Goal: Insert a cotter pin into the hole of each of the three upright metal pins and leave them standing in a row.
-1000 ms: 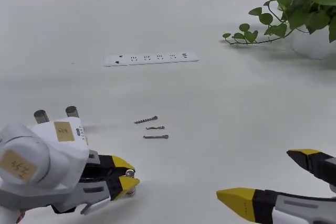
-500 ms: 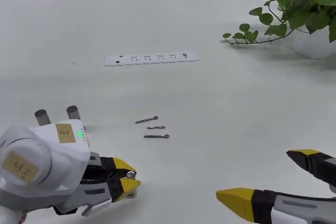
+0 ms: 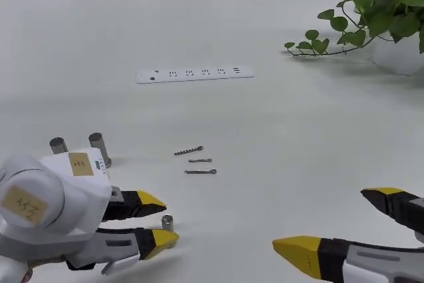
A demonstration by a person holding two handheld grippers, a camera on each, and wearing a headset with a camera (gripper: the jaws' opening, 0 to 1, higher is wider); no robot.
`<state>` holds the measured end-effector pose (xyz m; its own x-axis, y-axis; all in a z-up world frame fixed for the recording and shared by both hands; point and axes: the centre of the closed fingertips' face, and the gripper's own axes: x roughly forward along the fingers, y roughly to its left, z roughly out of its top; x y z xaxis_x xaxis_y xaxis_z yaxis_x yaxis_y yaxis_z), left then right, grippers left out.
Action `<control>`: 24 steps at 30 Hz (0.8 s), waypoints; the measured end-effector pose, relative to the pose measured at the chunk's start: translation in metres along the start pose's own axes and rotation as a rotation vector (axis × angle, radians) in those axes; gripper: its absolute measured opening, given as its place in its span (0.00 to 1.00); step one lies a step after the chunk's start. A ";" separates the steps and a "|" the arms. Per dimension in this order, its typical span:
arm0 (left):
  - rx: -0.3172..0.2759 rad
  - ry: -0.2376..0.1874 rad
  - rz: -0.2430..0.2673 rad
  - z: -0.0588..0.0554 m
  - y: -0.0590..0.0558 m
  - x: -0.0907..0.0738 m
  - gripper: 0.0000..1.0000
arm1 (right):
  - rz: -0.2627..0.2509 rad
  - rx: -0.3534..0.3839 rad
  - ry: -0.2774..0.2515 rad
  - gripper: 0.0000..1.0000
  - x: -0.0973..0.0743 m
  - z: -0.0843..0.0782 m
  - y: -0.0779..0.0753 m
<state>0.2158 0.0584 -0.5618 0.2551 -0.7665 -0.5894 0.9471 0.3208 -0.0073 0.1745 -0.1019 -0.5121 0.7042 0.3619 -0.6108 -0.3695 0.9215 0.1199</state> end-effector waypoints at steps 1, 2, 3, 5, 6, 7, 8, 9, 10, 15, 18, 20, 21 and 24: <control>-0.014 -0.001 0.001 0.000 0.000 -0.001 0.28 | 0.004 0.001 -0.002 0.95 0.000 0.000 0.001; -0.042 -0.005 -0.018 0.000 -0.004 -0.003 0.31 | 0.005 0.000 -0.004 0.95 0.000 0.000 0.001; -0.048 -0.012 -0.024 0.000 -0.005 -0.005 0.35 | 0.006 -0.002 -0.005 0.95 0.000 0.001 0.002; -0.063 -0.020 -0.026 0.000 -0.006 -0.010 0.41 | 0.012 -0.005 -0.004 0.95 0.000 0.001 0.003; -0.073 -0.024 -0.028 0.000 -0.006 -0.012 0.44 | 0.015 -0.008 -0.004 0.95 0.000 0.001 0.003; -0.092 -0.033 -0.030 0.000 -0.008 -0.016 0.46 | 0.018 -0.011 -0.003 0.95 0.001 0.002 0.003; -0.108 -0.042 -0.025 0.001 -0.007 -0.018 0.49 | 0.021 -0.014 -0.005 0.95 0.001 0.003 0.003; -0.112 -0.050 -0.018 0.001 -0.007 -0.021 0.53 | 0.023 -0.017 -0.007 0.95 0.001 0.004 0.003; -0.118 -0.055 -0.011 0.002 -0.007 -0.024 0.56 | 0.024 -0.018 -0.008 0.95 0.001 0.005 0.003; -0.201 -0.072 0.035 -0.007 -0.004 -0.035 0.73 | 0.039 -0.036 -0.009 0.95 0.002 0.009 0.004; -0.258 -0.076 0.089 -0.014 0.001 -0.039 0.78 | 0.041 -0.045 -0.009 0.95 0.003 0.011 0.001; -0.283 -0.068 0.104 -0.021 0.000 -0.042 0.85 | 0.042 -0.051 -0.011 0.95 0.002 0.014 -0.002; -0.284 -0.072 0.101 -0.022 -0.002 -0.043 0.90 | 0.042 -0.054 -0.012 0.95 0.002 0.015 -0.003; -0.334 -0.063 0.097 -0.030 -0.009 -0.046 0.95 | 0.040 -0.068 -0.016 0.95 0.002 0.019 -0.007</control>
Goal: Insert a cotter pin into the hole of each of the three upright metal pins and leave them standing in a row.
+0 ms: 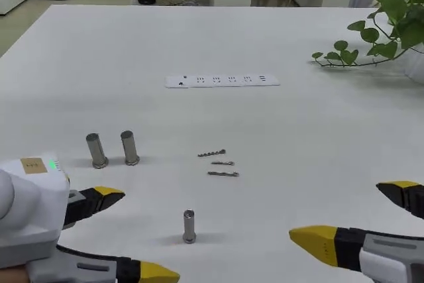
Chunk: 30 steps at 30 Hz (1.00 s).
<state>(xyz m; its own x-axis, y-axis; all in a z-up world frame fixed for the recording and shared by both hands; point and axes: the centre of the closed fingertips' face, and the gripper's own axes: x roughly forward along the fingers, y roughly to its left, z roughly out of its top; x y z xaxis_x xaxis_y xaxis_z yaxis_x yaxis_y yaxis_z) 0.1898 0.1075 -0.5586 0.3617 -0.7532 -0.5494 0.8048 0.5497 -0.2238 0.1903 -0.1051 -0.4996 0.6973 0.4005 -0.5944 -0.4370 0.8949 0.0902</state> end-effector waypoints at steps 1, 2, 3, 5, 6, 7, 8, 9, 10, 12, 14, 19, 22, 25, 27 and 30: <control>-0.002 -0.001 0.004 -0.002 0.000 -0.001 0.98 | -0.001 -0.004 0.001 0.95 0.000 0.001 -0.001; -0.007 0.001 0.004 -0.005 -0.001 -0.002 0.99 | -0.004 -0.009 0.002 0.95 0.001 0.002 -0.003; -0.012 0.001 0.004 -0.007 -0.002 -0.003 0.99 | -0.006 -0.011 0.002 0.95 0.001 0.003 -0.004; -0.031 -0.005 0.014 -0.009 -0.003 -0.006 0.99 | -0.007 -0.016 0.002 0.95 0.001 0.004 -0.006; -0.031 -0.007 0.017 -0.009 -0.004 -0.007 0.99 | -0.007 -0.020 0.002 0.95 0.002 0.006 -0.007; -0.034 -0.009 0.021 -0.010 -0.004 -0.008 0.99 | -0.009 -0.024 0.005 0.95 0.002 0.006 -0.008; -0.040 -0.016 0.029 -0.010 -0.003 -0.010 0.99 | -0.011 -0.031 0.007 0.95 0.003 0.008 -0.009; -0.042 -0.019 0.035 -0.010 -0.003 -0.011 0.99 | -0.011 -0.038 0.008 0.95 0.003 0.009 -0.010; -0.046 -0.025 0.045 -0.009 -0.002 -0.012 0.99 | -0.011 -0.047 0.011 0.95 0.004 0.011 -0.011; -0.047 -0.033 0.056 -0.008 -0.002 -0.015 0.99 | -0.008 -0.065 0.008 0.95 0.006 0.014 -0.012; -0.051 -0.042 0.069 -0.008 -0.001 -0.017 0.99 | 0.003 -0.086 0.003 0.95 0.008 0.019 -0.011; -0.077 -0.063 0.089 -0.008 0.000 -0.023 0.99 | 0.025 -0.143 0.014 0.93 0.018 0.031 -0.012; -0.088 -0.068 0.093 -0.010 0.000 -0.026 0.99 | 0.046 -0.204 0.041 0.93 0.024 0.035 -0.010; -0.096 -0.080 0.106 -0.011 0.002 -0.029 0.99 | 0.060 -0.240 0.051 0.91 0.032 0.039 -0.009; -0.103 -0.087 0.114 -0.011 0.002 -0.032 0.99 | 0.076 -0.259 0.054 0.88 0.037 0.041 -0.008; -0.108 -0.099 0.124 -0.010 0.003 -0.036 0.99 | 0.085 -0.336 0.065 0.86 0.046 0.047 -0.007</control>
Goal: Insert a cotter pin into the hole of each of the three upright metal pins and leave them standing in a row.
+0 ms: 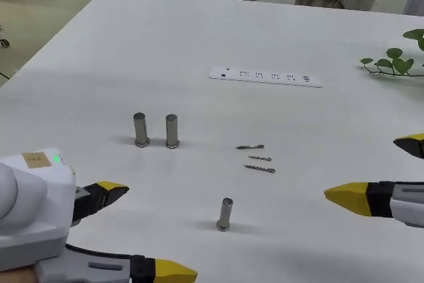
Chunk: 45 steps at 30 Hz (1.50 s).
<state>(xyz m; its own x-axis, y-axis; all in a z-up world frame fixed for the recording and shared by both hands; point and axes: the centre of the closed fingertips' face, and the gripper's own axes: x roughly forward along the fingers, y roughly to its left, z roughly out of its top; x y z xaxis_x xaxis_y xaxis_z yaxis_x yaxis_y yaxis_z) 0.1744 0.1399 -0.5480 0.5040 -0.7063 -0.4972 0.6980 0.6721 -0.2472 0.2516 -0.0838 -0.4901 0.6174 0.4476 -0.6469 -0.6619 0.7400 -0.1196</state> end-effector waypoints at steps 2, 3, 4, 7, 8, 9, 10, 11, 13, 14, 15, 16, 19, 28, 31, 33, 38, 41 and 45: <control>-0.008 -0.005 -0.001 0.000 0.000 -0.002 0.99 | 0.029 -0.036 0.020 0.84 0.006 0.002 0.002; -0.009 -0.006 0.000 0.000 0.000 -0.002 0.99 | 0.028 -0.037 0.019 0.83 0.009 0.003 0.001; -0.009 -0.008 0.002 0.000 0.000 -0.003 0.99 | 0.038 -0.049 0.023 0.83 0.013 0.005 0.002; -0.007 -0.017 0.020 0.000 0.003 -0.004 0.99 | 0.056 -0.062 0.027 0.80 0.023 0.009 0.001; -0.006 -0.017 0.020 0.000 0.003 -0.005 0.99 | 0.061 -0.062 0.025 0.80 0.026 0.010 0.001; -0.003 -0.016 0.018 0.000 0.003 -0.005 0.99 | 0.068 -0.058 0.023 0.79 0.030 0.012 0.001; 0.000 -0.016 0.018 0.000 0.002 -0.006 0.99 | 0.073 -0.053 0.020 0.78 0.032 0.014 0.002; 0.001 -0.018 0.018 0.001 0.002 -0.006 0.99 | 0.082 -0.051 0.022 0.77 0.037 0.015 0.003; 0.003 -0.023 0.017 0.002 0.001 -0.007 0.99 | 0.090 -0.075 0.033 0.75 0.043 0.017 0.003; 0.003 -0.026 0.019 0.003 0.001 -0.007 0.99 | 0.093 -0.088 0.039 0.74 0.046 0.017 0.004; 0.003 -0.028 0.020 0.003 0.001 -0.007 0.99 | 0.099 -0.098 0.043 0.73 0.049 0.018 0.004; 0.003 -0.031 0.020 0.004 0.001 -0.008 0.99 | 0.101 -0.103 0.045 0.72 0.051 0.020 0.004; 0.005 -0.031 0.020 0.004 0.002 -0.008 0.99 | 0.097 -0.116 0.051 0.67 0.064 0.025 -0.004; 0.014 -0.043 0.011 0.006 -0.001 -0.008 0.99 | 0.152 -0.187 0.079 0.53 0.096 0.033 -0.004; -0.001 -0.066 0.027 0.012 0.002 -0.007 0.99 | 0.178 -0.203 0.108 0.51 0.110 0.028 -0.005; -0.011 -0.081 0.032 0.015 0.002 -0.006 0.99 | 0.188 -0.223 0.123 0.49 0.119 0.025 -0.003; -0.045 -0.106 0.036 0.020 0.001 -0.008 0.99 | 0.240 -0.278 0.182 0.41 0.132 0.010 0.003; -0.040 -0.096 0.039 0.019 0.000 -0.008 0.98 | 0.252 -0.304 0.216 0.39 0.140 0.002 0.004; -0.037 -0.080 0.047 0.013 0.000 -0.009 0.98 | 0.269 -0.319 0.236 0.30 0.145 -0.001 0.006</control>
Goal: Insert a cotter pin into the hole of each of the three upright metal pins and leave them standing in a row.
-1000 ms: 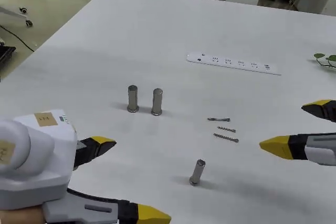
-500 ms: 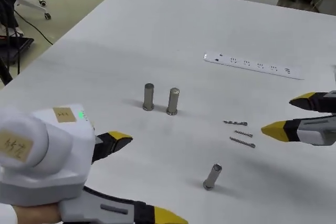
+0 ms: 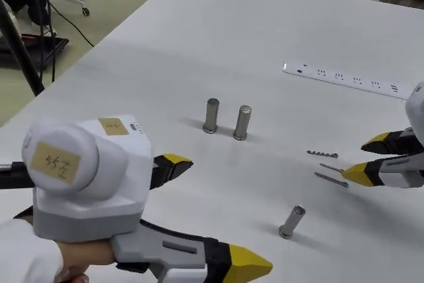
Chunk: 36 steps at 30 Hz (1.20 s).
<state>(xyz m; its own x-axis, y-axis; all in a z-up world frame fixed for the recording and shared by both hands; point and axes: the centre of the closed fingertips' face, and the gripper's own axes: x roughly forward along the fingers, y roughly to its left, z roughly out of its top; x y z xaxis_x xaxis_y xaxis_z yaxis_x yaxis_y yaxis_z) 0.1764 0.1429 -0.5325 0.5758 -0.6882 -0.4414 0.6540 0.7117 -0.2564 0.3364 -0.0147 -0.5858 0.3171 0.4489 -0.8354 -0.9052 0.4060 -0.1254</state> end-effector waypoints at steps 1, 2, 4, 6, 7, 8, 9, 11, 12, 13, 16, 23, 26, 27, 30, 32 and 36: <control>-0.001 0.001 -0.001 -0.001 0.000 0.000 0.98 | 0.009 -0.019 0.017 0.30 0.003 -0.001 0.001; -0.005 0.003 -0.002 -0.002 -0.001 -0.001 0.97 | 0.014 -0.033 0.024 0.29 0.004 -0.001 0.001; -0.009 0.003 0.004 -0.003 -0.001 -0.002 0.97 | 0.028 -0.063 0.037 0.26 0.007 -0.001 0.002; -0.011 0.005 0.012 -0.004 0.000 -0.002 0.97 | 0.044 -0.086 0.050 0.23 0.013 -0.006 -0.001; -0.012 0.006 0.012 -0.004 0.000 -0.002 0.97 | 0.048 -0.093 0.054 0.21 0.014 -0.006 -0.001; -0.014 0.005 0.013 -0.004 0.000 -0.003 0.97 | 0.056 -0.106 0.061 0.18 0.016 -0.005 -0.001; -0.016 0.003 0.015 -0.004 0.000 -0.003 0.97 | 0.063 -0.114 0.065 0.16 0.017 -0.005 0.000; -0.017 0.000 0.016 -0.003 0.000 -0.003 0.97 | 0.075 -0.131 0.082 0.14 0.019 -0.006 0.001; -0.019 -0.001 0.016 -0.003 0.000 -0.003 0.97 | 0.085 -0.145 0.095 0.13 0.021 -0.007 0.002; -0.020 0.000 0.015 -0.003 -0.001 -0.003 0.96 | 0.089 -0.153 0.100 0.12 0.021 -0.007 0.002; -0.022 0.003 0.009 -0.004 -0.001 -0.003 0.95 | 0.103 -0.171 0.114 0.07 0.025 -0.007 0.003; -0.027 0.006 0.010 -0.007 -0.001 -0.001 0.92 | 0.127 -0.152 0.109 0.03 0.029 -0.007 0.004; -0.031 0.009 0.012 -0.008 0.000 -0.001 0.91 | 0.148 -0.161 0.114 0.00 0.028 -0.008 0.007; -0.031 0.010 0.012 -0.009 0.000 -0.001 0.91 | 0.152 -0.172 0.119 0.00 0.028 -0.008 0.007; -0.034 0.006 0.013 -0.009 0.001 -0.001 0.90 | 0.153 -0.191 0.131 0.00 0.029 -0.008 0.007; -0.036 0.004 0.016 -0.009 0.002 -0.001 0.91 | 0.154 -0.181 0.143 0.00 0.032 -0.008 0.002; -0.028 0.020 0.013 -0.012 0.002 0.001 0.91 | 0.168 -0.184 0.162 0.00 0.031 -0.009 0.004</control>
<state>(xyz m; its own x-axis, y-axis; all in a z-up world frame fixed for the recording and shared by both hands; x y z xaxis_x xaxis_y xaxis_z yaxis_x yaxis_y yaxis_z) 0.1725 0.1457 -0.5440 0.5741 -0.6762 -0.4616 0.6325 0.7243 -0.2743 0.3406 -0.0062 -0.6168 0.1223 0.3590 -0.9253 -0.9820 0.1787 -0.0605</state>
